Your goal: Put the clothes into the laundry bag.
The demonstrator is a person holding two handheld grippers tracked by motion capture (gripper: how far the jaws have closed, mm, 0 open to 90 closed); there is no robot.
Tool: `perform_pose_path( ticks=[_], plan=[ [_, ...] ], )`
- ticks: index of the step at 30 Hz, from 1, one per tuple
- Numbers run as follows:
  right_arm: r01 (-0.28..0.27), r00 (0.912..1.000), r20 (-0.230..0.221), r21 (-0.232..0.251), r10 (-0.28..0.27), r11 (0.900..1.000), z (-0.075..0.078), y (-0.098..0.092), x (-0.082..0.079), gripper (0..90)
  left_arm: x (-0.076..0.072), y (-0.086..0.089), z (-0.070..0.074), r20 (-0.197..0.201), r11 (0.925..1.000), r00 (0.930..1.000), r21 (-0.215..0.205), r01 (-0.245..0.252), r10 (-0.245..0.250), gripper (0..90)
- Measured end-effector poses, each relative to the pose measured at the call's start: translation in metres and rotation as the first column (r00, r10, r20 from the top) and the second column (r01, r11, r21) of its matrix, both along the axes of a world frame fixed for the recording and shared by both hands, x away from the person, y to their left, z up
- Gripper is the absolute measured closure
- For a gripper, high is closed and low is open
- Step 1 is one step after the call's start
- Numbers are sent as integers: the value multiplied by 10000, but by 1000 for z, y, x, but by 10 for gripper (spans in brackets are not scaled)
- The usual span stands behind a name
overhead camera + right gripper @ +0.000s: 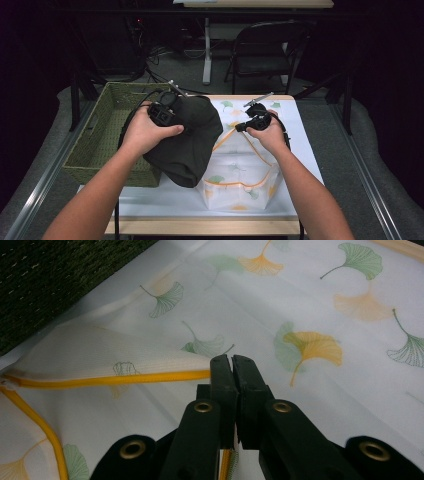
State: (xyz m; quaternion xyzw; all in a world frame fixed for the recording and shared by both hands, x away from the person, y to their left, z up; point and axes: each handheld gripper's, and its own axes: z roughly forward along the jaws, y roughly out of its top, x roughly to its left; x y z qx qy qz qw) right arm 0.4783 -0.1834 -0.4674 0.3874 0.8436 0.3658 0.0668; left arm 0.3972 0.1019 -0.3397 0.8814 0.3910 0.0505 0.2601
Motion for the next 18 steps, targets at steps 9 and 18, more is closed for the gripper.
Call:
perform_pose_path(
  ticks=[9, 18],
  plan=[
    [-89, 9999, 51, 36, 89, 10000, 1, 0, -1, 884, -7, -22, -13, -155, 9983, 9983, -166, 563, -566, 441],
    [-111, 9999, 21, 83, 110, 9999, 0, 0, 0, 885, -13, -44, -23, -289, 9947, 9945, -216, 1001, -1007, 440]
  ],
)
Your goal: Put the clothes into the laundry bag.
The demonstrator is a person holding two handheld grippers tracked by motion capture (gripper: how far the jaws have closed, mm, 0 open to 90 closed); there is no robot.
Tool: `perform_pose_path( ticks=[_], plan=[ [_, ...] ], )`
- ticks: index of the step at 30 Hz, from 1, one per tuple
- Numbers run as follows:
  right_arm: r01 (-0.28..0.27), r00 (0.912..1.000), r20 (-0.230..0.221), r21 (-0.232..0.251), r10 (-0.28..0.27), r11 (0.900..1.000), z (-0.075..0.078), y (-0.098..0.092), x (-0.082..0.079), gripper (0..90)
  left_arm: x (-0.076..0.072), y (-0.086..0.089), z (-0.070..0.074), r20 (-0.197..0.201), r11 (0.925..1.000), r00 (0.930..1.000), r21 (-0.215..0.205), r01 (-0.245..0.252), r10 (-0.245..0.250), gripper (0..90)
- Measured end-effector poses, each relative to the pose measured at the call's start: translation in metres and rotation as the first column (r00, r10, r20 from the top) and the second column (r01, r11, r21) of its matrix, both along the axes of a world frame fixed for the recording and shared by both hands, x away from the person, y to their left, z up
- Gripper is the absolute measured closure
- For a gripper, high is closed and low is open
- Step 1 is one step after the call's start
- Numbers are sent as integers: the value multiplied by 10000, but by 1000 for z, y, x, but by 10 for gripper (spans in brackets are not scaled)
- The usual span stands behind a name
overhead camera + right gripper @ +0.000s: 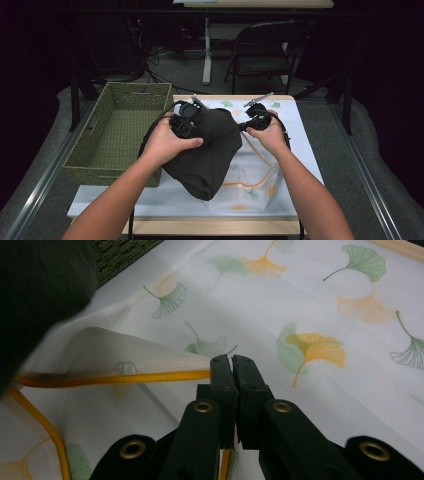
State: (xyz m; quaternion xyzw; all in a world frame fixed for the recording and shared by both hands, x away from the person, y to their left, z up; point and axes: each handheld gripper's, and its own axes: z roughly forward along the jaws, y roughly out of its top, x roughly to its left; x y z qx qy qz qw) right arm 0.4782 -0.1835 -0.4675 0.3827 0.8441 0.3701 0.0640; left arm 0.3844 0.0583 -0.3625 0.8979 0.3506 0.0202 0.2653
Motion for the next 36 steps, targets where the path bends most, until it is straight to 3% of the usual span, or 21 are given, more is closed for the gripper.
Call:
perform_pose_path(
  ticks=[5, 11, 19, 36],
  plan=[
    [-38, 10000, 31, 1, 38, 10000, 1, 1, -1, 884, -7, -7, -7, -100, 9997, 9998, -139, 181, -183, 440],
    [-32, 9999, 161, 63, 31, 10000, 2, -1, -1, 884, -17, -14, -13, -131, 9991, 9991, 76, 413, -412, 440],
    [-53, 9999, 135, 104, 52, 9999, 4, 0, -3, 884, -28, -25, -19, -83, 9973, 9973, 59, 734, -733, 440],
    [-371, 9988, 320, 102, 368, 9993, 8, 3, -8, 884, -29, -32, -46, -306, 9969, 9967, 234, 757, -750, 440]
  ],
)
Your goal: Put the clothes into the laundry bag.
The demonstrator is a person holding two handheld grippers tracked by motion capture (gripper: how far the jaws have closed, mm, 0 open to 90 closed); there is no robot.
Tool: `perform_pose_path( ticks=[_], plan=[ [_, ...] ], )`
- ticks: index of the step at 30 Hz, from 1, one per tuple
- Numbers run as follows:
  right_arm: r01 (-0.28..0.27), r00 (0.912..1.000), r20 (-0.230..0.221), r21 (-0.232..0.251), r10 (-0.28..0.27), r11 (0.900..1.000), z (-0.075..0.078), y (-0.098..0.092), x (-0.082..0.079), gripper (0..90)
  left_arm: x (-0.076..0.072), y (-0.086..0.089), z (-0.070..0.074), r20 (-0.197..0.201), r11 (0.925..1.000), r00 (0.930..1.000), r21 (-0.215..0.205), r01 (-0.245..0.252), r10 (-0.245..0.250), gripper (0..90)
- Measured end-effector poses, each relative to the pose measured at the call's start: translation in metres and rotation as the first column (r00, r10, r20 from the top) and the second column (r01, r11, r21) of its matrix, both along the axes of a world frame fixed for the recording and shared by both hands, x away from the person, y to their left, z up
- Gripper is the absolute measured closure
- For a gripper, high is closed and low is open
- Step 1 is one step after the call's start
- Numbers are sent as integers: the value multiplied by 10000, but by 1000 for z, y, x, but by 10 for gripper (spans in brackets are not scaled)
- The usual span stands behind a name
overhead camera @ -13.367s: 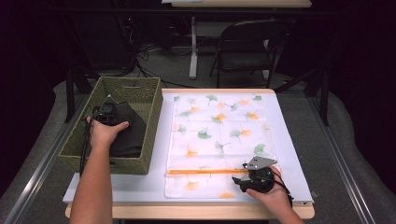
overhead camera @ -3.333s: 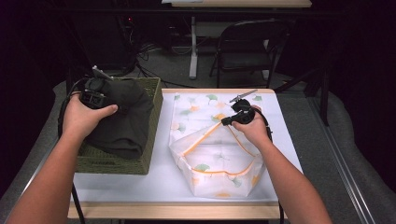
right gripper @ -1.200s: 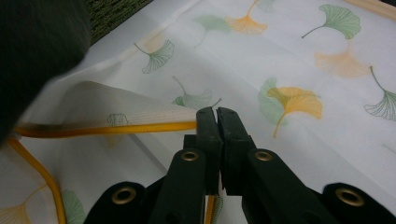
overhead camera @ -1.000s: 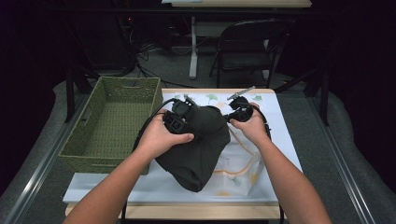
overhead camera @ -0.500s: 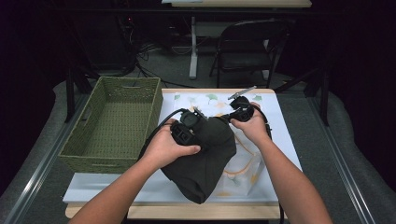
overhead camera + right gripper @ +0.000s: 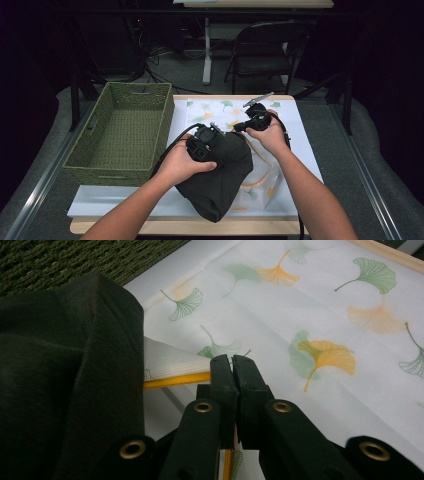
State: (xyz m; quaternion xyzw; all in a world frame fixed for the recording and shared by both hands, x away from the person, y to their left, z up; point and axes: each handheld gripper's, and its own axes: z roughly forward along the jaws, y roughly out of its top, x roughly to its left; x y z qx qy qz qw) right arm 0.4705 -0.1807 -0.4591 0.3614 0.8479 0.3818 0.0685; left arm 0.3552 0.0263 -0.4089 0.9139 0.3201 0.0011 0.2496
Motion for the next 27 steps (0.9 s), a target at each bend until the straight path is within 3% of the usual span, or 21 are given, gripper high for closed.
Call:
perform_pose_path(
  ticks=[27],
  plan=[
    [-332, 9991, 283, 362, 321, 9988, 14, 3, -16, 886, 1, -6, -45, -242, 9999, 9997, 118, -61, 64, 439]
  ],
)
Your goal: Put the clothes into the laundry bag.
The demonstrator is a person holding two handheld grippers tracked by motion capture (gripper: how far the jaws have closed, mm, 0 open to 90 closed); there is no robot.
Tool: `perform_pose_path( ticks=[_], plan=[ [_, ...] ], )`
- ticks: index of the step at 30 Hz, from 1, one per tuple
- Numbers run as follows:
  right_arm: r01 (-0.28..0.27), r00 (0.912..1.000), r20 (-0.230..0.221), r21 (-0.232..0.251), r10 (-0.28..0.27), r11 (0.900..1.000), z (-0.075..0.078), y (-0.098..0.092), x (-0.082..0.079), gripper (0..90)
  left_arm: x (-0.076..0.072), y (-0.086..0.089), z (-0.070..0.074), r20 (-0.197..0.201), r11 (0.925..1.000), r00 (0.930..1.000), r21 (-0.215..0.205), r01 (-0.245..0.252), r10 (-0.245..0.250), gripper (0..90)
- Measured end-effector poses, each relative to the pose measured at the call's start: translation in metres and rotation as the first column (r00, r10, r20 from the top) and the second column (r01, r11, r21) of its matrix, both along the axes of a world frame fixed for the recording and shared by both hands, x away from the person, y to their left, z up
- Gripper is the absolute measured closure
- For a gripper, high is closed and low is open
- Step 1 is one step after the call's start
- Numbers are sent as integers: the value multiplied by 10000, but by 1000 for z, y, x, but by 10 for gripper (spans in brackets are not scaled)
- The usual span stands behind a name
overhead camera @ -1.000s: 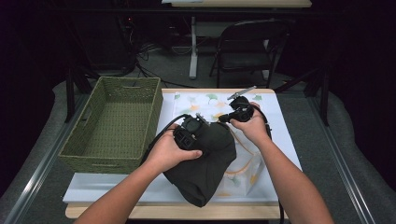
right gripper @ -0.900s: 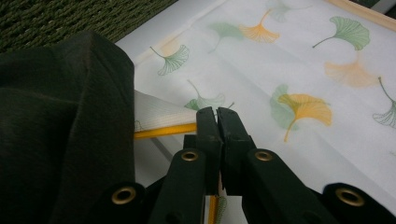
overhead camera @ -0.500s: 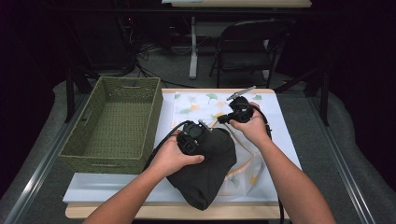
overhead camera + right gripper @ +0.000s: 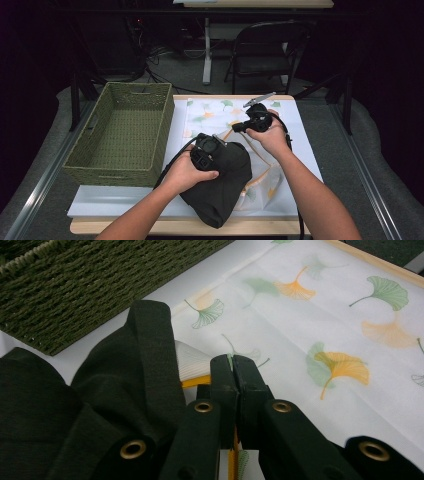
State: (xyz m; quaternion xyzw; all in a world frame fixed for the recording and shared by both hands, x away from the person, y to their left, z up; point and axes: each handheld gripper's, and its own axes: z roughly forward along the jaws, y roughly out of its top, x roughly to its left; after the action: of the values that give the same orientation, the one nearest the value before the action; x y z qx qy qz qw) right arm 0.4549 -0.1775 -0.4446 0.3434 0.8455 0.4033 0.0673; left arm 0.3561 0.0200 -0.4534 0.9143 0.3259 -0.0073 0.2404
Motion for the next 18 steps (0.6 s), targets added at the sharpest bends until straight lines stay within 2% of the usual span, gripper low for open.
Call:
perform_pose_path(
  ticks=[5, 10, 18],
  plan=[
    [-211, 9997, 134, 142, 209, 9997, 4, 4, -6, 887, -1, -4, -10, 48, 9997, 10000, 233, 20, -21, 438],
    [-489, 9984, 288, 334, 480, 9982, 10, 8, -15, 887, 2, -4, -22, -183, 9996, 9996, 192, -198, 201, 437],
    [-578, 9977, 411, 740, 548, 9956, 11, 4, -28, 887, 4, -5, -33, -264, 9994, 9992, 140, -306, 310, 433]
  ],
)
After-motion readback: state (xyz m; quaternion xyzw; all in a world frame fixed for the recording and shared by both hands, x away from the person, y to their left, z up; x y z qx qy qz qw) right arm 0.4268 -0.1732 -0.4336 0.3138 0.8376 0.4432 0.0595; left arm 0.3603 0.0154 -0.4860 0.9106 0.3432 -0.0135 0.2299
